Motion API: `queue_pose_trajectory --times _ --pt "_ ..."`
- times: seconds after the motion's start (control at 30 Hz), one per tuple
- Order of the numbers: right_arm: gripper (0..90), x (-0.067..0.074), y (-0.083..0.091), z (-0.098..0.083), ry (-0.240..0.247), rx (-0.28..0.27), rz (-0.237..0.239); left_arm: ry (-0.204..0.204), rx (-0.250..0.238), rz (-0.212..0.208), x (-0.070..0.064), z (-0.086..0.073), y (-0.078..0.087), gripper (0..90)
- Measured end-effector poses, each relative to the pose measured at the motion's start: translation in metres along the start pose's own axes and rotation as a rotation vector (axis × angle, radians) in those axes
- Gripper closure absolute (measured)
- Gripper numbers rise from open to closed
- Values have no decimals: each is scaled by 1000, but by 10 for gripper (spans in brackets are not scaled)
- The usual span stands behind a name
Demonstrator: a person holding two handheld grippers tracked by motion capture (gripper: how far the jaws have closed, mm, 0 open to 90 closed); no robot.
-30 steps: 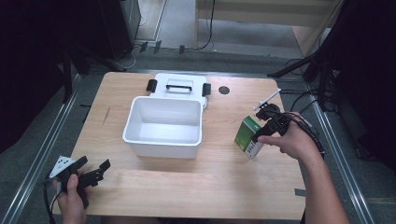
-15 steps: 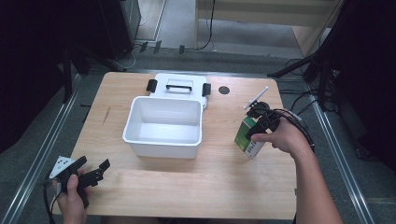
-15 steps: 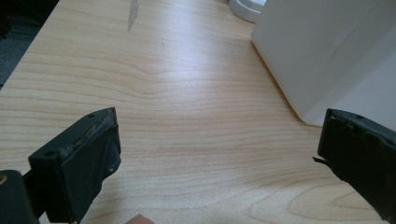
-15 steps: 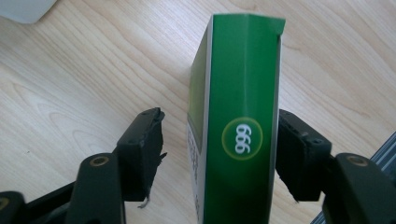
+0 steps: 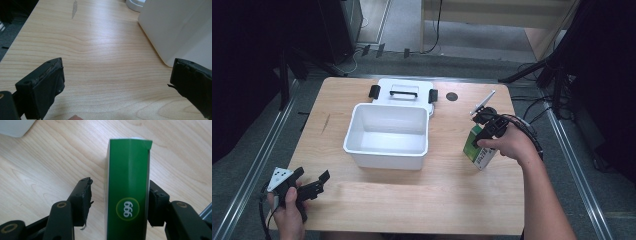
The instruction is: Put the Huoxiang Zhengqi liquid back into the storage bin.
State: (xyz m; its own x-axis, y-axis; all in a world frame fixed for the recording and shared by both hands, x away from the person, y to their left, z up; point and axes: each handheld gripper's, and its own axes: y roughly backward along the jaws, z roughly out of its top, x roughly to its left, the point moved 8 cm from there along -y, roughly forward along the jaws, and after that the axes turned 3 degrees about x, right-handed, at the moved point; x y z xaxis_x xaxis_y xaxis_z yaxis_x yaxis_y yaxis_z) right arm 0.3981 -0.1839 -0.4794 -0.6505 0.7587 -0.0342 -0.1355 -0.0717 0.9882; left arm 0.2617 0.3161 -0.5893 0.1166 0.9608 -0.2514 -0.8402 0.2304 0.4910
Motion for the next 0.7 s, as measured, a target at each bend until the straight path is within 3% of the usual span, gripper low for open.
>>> queue_pose_trajectory --times 0.13,0.43,0.63,0.7 --pt "472 -3 2 -4 -5 15 -5 2 0 -4 0 0 0 0" --pt "619 -7 3 -8 -31 20 2 3 0 -5 0 0 0 0" --pt "640 -4 4 -8 8 25 -7 6 1 -8 0 0 0 0" --pt "641 -4 5 -8 42 24 -16 6 1 -9 0 0 0 0"
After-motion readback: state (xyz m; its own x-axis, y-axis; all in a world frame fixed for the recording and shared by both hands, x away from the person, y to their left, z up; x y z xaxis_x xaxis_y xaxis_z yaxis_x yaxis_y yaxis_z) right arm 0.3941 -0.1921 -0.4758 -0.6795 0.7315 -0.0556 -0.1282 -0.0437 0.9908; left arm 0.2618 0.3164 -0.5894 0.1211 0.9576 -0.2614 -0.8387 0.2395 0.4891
